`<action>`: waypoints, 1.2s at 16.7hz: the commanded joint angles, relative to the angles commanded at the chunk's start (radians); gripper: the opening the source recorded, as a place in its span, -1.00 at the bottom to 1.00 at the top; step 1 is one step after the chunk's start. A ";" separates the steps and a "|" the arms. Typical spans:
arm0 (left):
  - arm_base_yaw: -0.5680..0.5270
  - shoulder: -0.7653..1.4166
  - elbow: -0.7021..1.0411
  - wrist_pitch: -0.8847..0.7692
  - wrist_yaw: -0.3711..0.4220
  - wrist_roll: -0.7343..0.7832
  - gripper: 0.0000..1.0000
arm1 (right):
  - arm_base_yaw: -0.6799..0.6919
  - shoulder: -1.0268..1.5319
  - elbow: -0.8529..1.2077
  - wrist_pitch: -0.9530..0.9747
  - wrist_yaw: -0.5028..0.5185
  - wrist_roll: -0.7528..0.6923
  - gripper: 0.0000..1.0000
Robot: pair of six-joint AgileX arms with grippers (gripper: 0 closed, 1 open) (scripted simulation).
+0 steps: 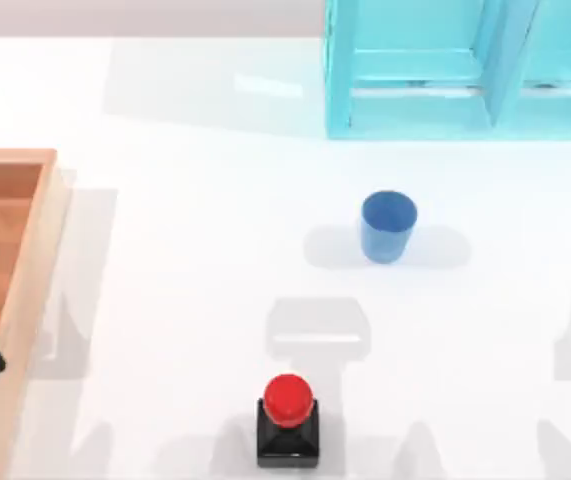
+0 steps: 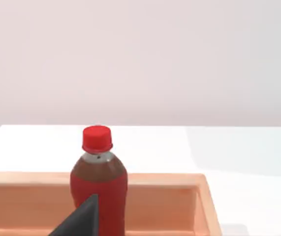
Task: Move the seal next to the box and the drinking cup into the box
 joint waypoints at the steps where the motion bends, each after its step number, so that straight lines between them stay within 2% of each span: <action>1: 0.000 0.000 0.000 0.000 0.000 0.000 1.00 | 0.000 0.000 0.000 0.000 0.000 0.000 1.00; 4: -0.021 0.032 0.031 -0.028 0.000 -0.021 1.00 | 0.000 0.000 0.000 0.000 0.000 0.000 1.00; 8: -0.135 0.222 0.203 -0.175 0.000 -0.132 1.00 | 0.000 0.000 0.000 0.000 0.000 0.000 1.00; 20: -0.704 1.342 1.091 -0.913 0.001 -0.686 1.00 | 0.000 0.000 0.000 0.000 0.000 0.000 1.00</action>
